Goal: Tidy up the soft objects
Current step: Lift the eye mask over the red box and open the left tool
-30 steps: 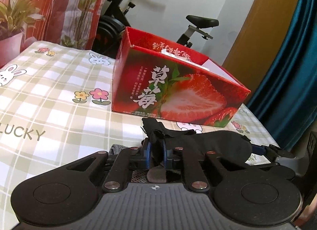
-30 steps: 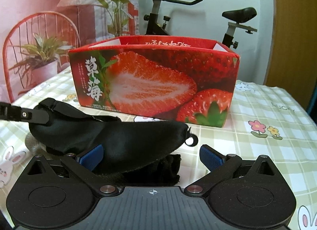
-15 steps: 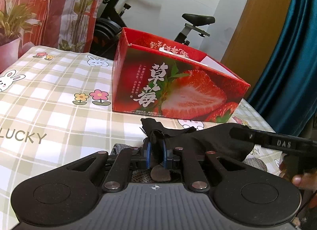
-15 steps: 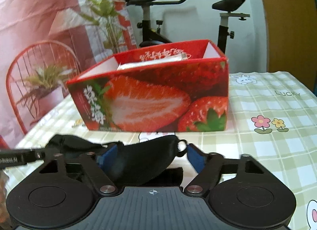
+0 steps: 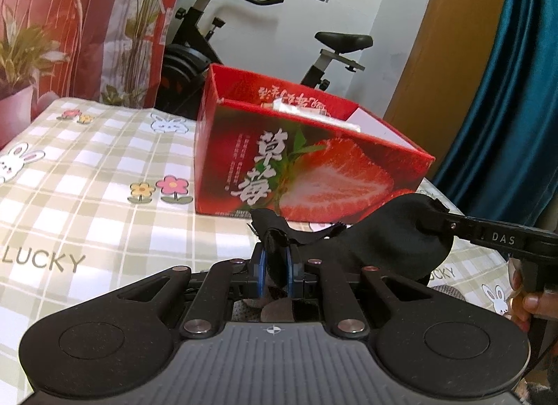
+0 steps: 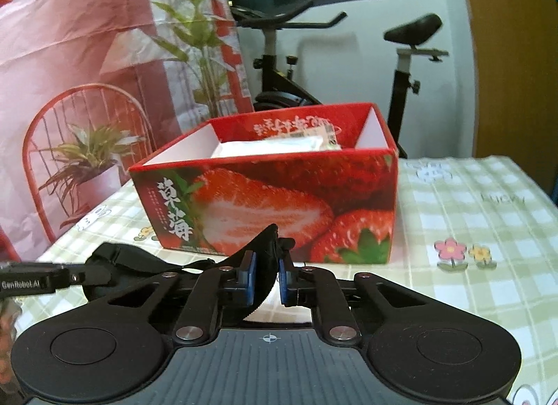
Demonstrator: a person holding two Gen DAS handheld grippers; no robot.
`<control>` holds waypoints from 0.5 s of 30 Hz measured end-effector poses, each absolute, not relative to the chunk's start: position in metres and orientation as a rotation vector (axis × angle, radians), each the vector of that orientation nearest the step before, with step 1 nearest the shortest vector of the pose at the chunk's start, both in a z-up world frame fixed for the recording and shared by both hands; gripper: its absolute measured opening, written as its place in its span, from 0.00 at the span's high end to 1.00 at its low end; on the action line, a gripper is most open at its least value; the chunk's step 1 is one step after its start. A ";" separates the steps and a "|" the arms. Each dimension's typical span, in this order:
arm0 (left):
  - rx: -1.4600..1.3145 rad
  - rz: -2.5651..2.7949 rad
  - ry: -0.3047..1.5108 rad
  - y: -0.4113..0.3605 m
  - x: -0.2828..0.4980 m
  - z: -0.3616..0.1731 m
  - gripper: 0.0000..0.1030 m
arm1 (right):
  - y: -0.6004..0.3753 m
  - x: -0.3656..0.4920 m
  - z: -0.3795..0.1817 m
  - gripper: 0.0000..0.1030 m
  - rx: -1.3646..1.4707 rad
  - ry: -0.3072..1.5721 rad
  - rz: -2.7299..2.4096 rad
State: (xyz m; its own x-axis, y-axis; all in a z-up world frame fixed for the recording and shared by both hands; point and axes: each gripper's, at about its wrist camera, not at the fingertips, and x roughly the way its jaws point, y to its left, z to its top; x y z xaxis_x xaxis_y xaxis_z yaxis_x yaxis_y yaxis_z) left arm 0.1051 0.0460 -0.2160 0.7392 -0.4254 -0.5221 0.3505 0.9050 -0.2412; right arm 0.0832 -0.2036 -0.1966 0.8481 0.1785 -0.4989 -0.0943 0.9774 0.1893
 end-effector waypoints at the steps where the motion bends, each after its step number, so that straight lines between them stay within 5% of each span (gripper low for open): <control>1: -0.123 -0.429 0.601 0.046 0.105 -0.215 0.88 | -0.203 0.085 -0.195 0.89 0.156 0.540 0.148; 15: -0.009 -0.472 0.570 0.031 0.116 -0.160 0.90 | -0.203 0.103 -0.152 0.91 0.138 0.529 0.210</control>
